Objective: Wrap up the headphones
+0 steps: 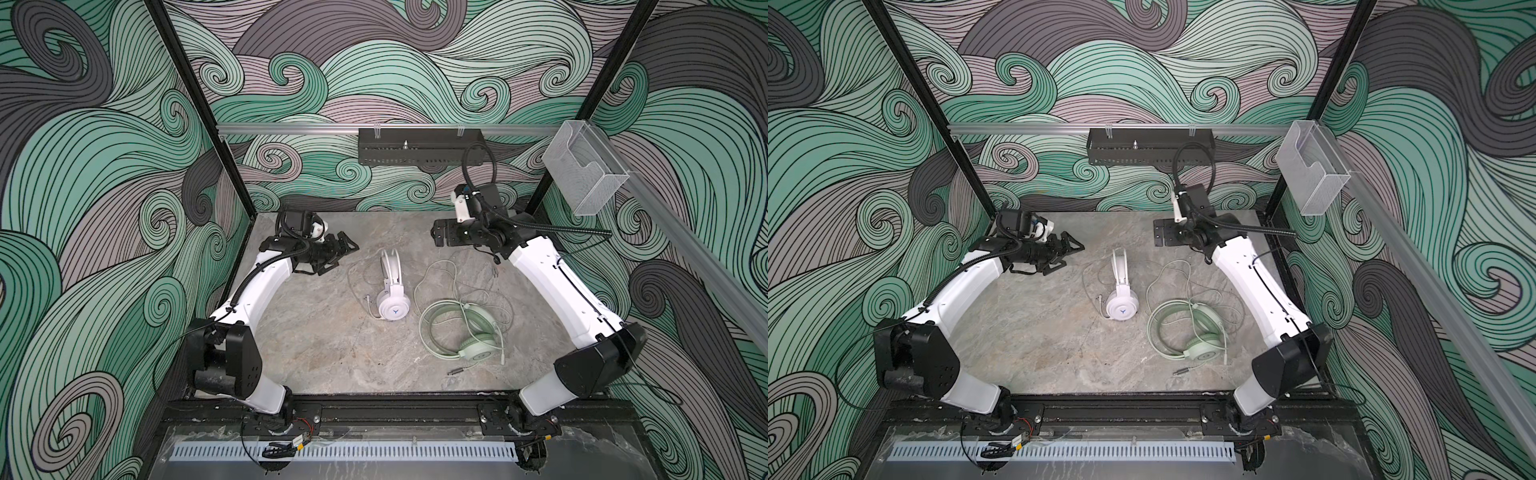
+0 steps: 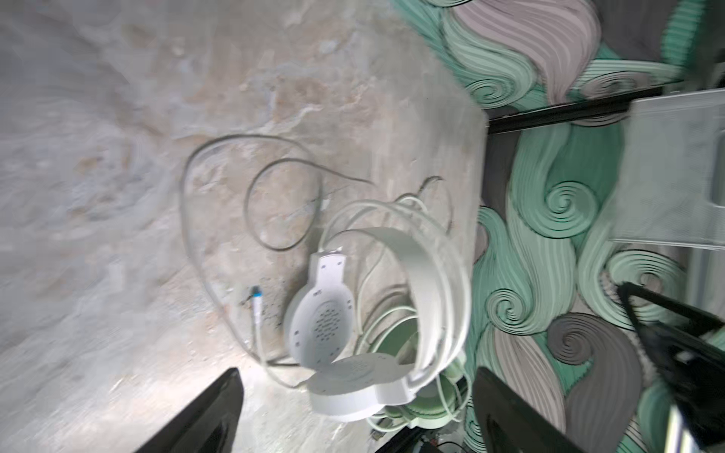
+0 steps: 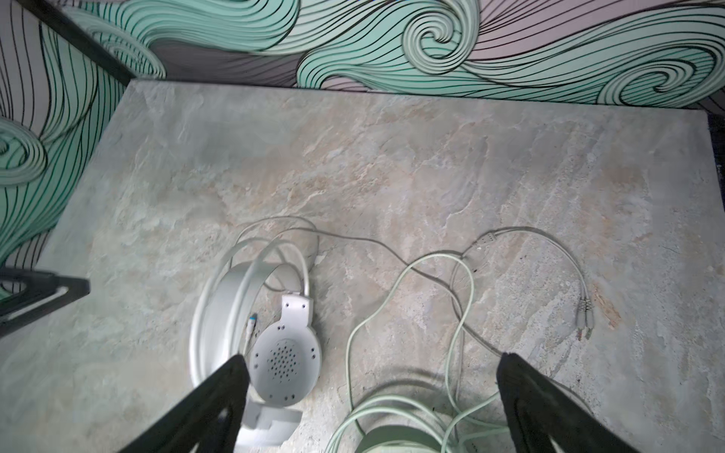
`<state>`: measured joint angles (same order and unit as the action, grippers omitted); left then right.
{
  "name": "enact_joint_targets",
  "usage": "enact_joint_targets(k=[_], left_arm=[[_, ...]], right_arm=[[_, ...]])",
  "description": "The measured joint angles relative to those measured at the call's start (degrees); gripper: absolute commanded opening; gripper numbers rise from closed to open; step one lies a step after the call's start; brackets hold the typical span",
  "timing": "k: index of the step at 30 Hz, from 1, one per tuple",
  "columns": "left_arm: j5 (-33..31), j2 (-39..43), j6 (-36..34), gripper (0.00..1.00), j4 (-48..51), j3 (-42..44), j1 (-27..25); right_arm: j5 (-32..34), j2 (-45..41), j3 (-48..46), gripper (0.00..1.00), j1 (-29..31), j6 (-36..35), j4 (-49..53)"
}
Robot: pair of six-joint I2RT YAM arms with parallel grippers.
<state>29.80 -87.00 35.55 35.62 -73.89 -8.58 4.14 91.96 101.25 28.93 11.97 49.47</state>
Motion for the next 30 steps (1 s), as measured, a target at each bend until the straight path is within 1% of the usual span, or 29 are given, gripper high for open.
enact_joint_targets(k=[3,4,7,10,12,14,16,21,26,30], left_arm=[[-3.8,1.4,-2.2,0.93,1.7,2.5,0.3],[-4.0,2.2,-2.9,0.93,1.6,3.4,0.6],[-3.8,7.5,-8.2,0.93,-1.1,8.0,0.5],[-5.6,12.8,-15.3,0.92,-6.0,13.1,-0.9],[-7.2,15.1,-18.9,0.93,-12.0,17.5,-1.7],[-7.9,15.4,-21.7,0.93,-18.9,21.5,-2.0],[-7.9,12.8,-23.7,0.93,-23.2,23.0,-2.1],[-5.6,0.7,-30.6,0.94,-28.5,19.1,-3.4],[-0.8,-6.2,-37.8,0.95,-29.3,14.8,-6.6],[3.0,-10.2,-41.3,0.95,-29.9,10.4,-7.7]], right_arm=[[1.3,2.5,3.8,0.99,6.4,-0.5,1.7],[1.6,3.0,4.4,0.99,8.0,-0.5,2.3],[2.1,4.6,5.0,0.99,11.5,-0.8,4.2],[2.0,5.3,4.1,0.99,12.0,-0.5,5.9],[1.8,5.0,3.4,0.99,10.9,0.0,6.8],[1.7,4.3,3.0,0.99,9.5,0.5,7.5],[1.5,3.5,3.0,0.99,8.2,0.6,8.0],[0.6,-0.2,1.1,0.99,6.1,0.7,8.3],[-1.1,-2.4,-0.9,0.99,3.5,0.7,8.2],[-1.7,-2.9,-1.8,0.99,0.5,0.6,8.2]])
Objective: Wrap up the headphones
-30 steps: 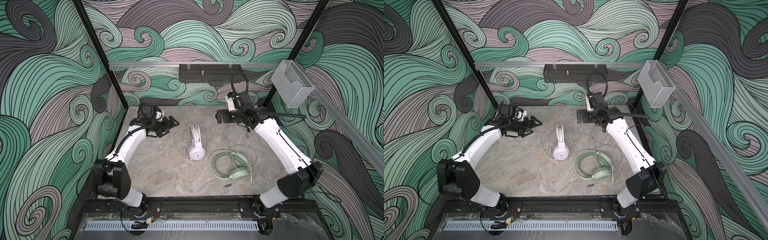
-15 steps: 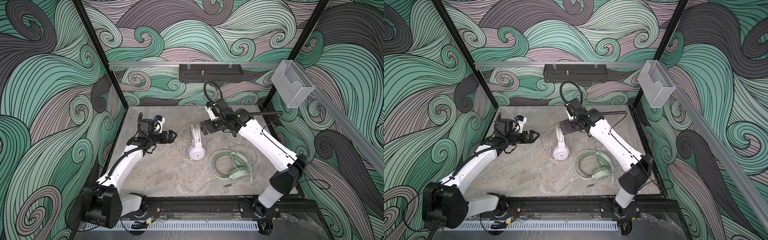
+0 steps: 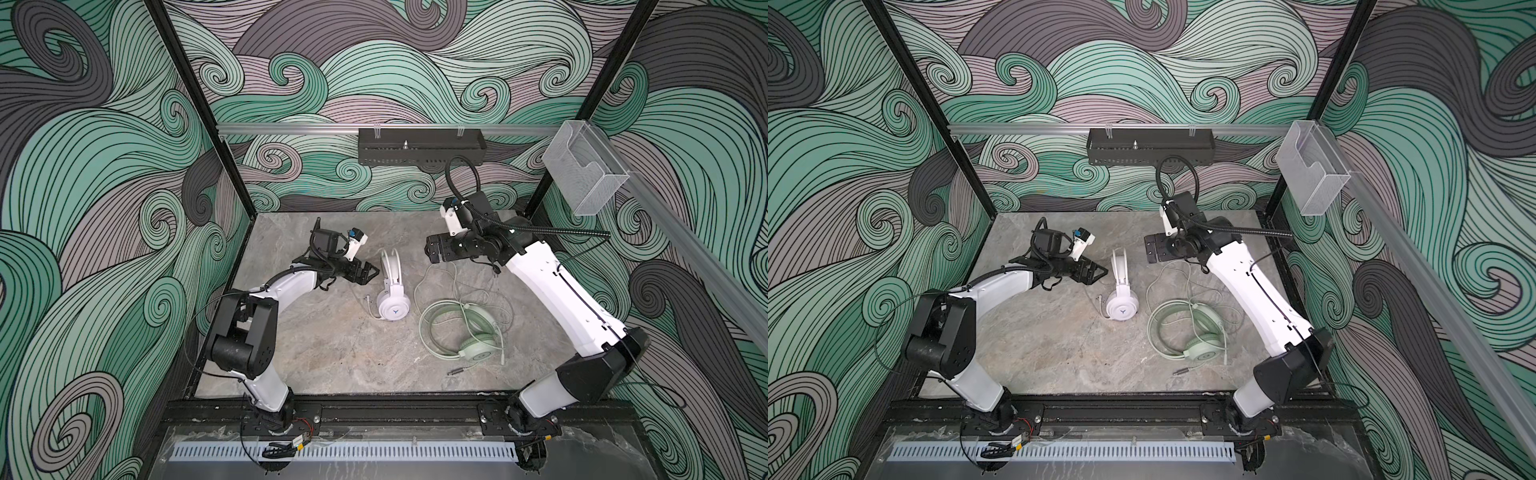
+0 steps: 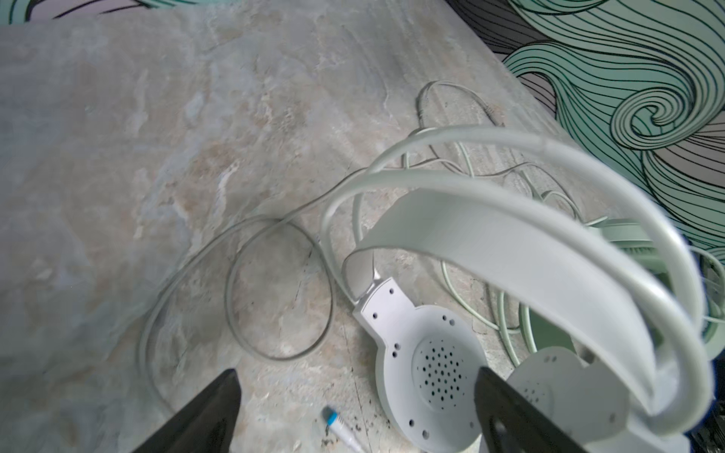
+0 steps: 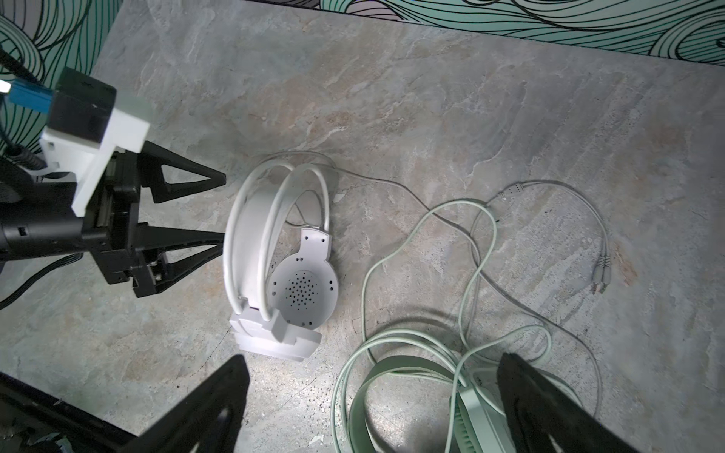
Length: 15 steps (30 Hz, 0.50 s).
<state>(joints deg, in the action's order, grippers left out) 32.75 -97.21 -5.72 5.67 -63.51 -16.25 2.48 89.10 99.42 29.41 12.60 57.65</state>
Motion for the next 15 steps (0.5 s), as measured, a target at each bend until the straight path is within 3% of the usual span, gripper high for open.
enact_joint_targets(k=[15], left_arm=[[6.9,-14.0,-3.4,0.92,-5.6,-12.5,-2.8]], right_arm=[[-2.2,0.0,-0.3,0.99,-4.9,-0.2,0.2]])
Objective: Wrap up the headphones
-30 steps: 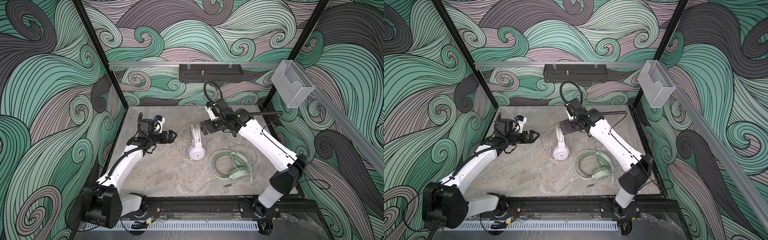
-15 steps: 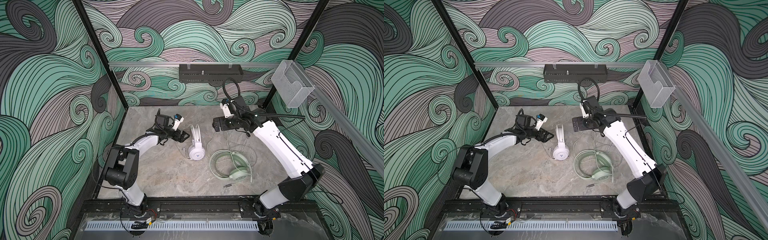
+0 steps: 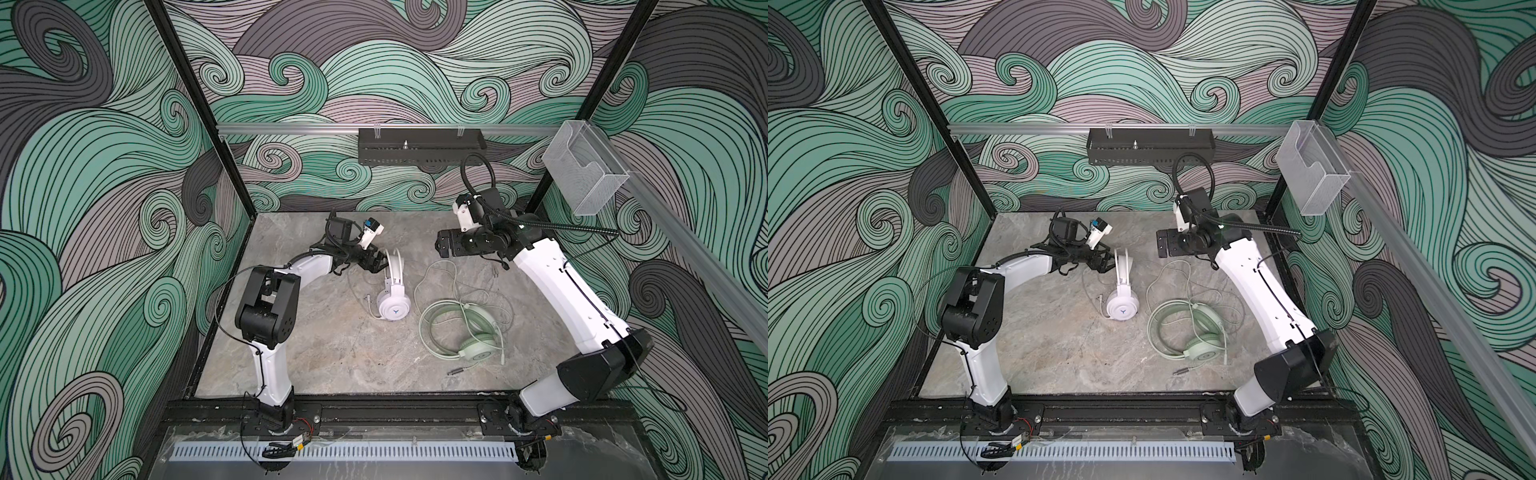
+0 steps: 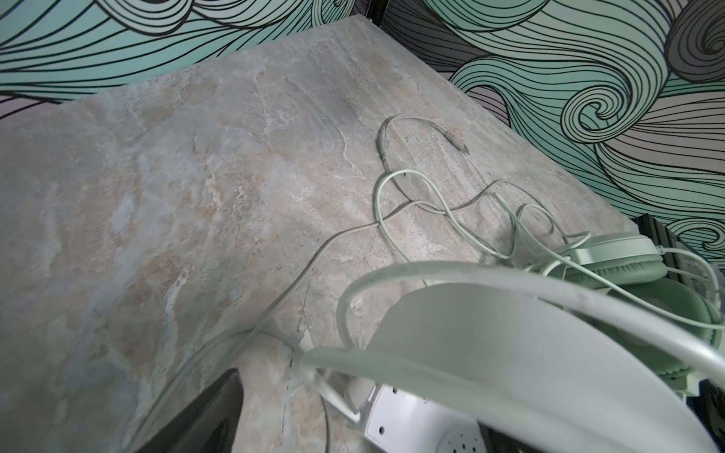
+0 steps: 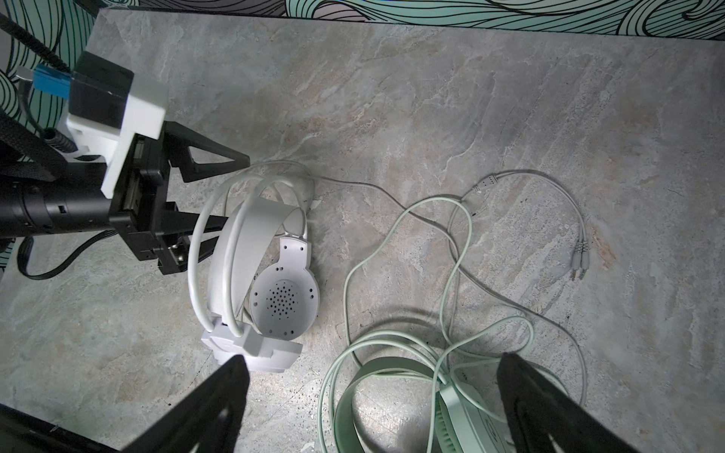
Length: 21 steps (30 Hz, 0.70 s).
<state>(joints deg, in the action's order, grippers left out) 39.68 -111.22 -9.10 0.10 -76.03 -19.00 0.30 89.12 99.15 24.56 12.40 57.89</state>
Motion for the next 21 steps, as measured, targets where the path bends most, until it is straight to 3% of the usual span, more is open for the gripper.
enact_joint_targets(k=[4,8,10,16,21], left_arm=[[0.7,-3.2,1.7,0.87,-3.5,-2.1,-1.7],[0.9,-6.8,3.3,0.51,-5.4,-5.1,-2.8],[1.2,-7.8,4.5,0.42,-5.7,-6.0,-3.1],[1.0,-7.8,7.4,0.39,-6.2,-5.9,-3.1],[-5.4,-0.1,9.5,0.39,-2.0,1.9,-3.3]], right_arm=[[-0.5,0.3,0.0,0.99,-0.7,0.1,0.1],[-0.7,0.5,0.0,0.99,-1.4,0.1,0.1],[-0.7,0.5,0.0,0.99,-1.8,0.1,0.2],[-0.9,0.5,0.0,0.99,-2.5,0.3,0.2],[-3.3,0.4,-3.0,0.99,-2.3,3.0,-1.2]])
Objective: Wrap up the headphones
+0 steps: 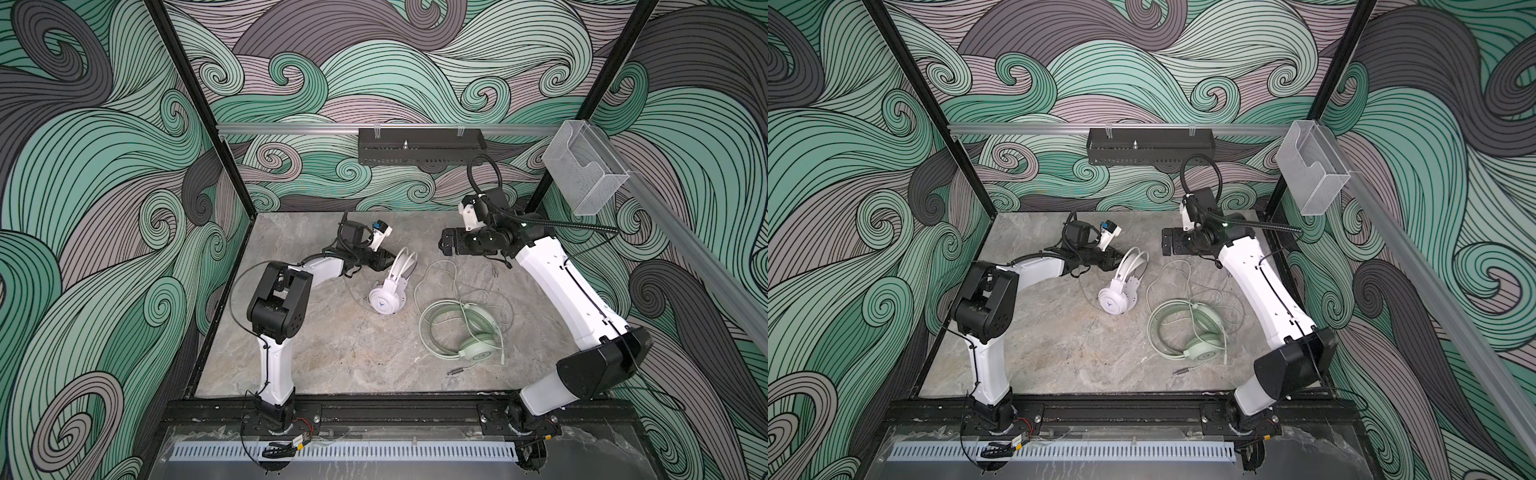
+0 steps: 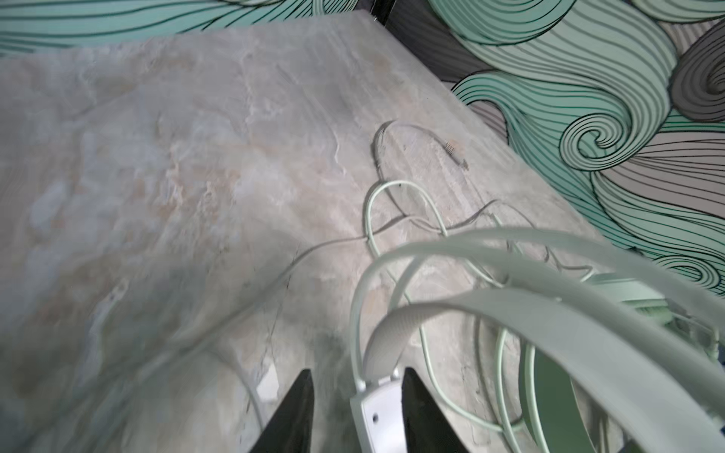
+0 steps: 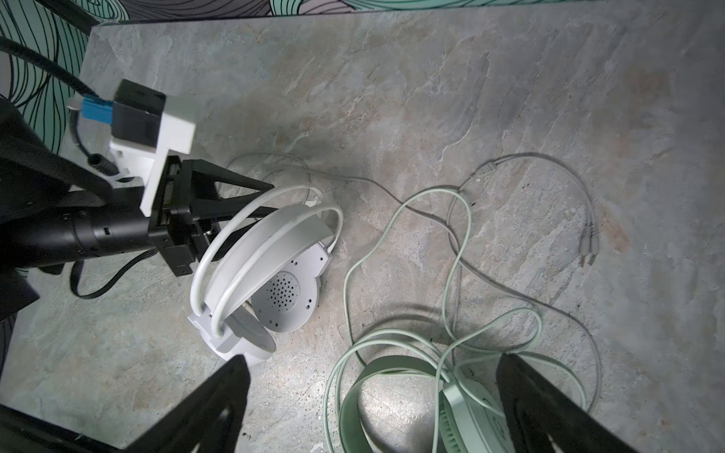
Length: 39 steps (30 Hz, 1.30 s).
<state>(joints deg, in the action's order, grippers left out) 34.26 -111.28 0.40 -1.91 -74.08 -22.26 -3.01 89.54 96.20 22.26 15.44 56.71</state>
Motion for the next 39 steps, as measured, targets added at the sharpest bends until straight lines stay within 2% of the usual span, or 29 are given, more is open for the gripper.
enact_joint_targets(k=[4,9,14,18,26,28,35,39], left_arm=[[-5.3,8.3,2.0,0.39,7.8,1.7,-0.2],[-7.8,15.2,3.8,0.38,11.0,4.3,-2.8],[-9.4,15.4,6.5,0.38,13.2,4.8,-8.2],[-10.1,14.2,8.2,0.38,15.0,2.5,-12.0],[-9.7,9.1,12.0,0.38,14.3,-2.1,-20.6],[-9.6,8.4,12.4,0.38,14.7,-2.1,-21.7],[-13.7,10.2,9.0,0.48,20.0,-2.8,-19.6],[-14.5,13.6,7.4,0.49,23.2,-1.9,-14.6]], right_arm=[[-1.7,0.4,-6.9,0.99,0.3,1.8,-1.8],[-2.5,5.7,-10.9,0.99,0.4,1.7,-4.1],[-2.9,12.0,-11.1,0.99,-0.2,1.7,-7.7],[-3.5,13.3,-12.6,0.99,-2.6,1.9,-10.2],[-4.3,12.1,-19.8,0.99,-14.3,2.1,-13.2],[-3.9,11.7,-20.0,0.99,-15.6,1.7,-13.3],[-4.3,11.3,-18.5,0.98,-14.8,0.7,-13.4],[-4.5,11.7,-14.0,0.99,-12.9,-0.4,-11.4]])
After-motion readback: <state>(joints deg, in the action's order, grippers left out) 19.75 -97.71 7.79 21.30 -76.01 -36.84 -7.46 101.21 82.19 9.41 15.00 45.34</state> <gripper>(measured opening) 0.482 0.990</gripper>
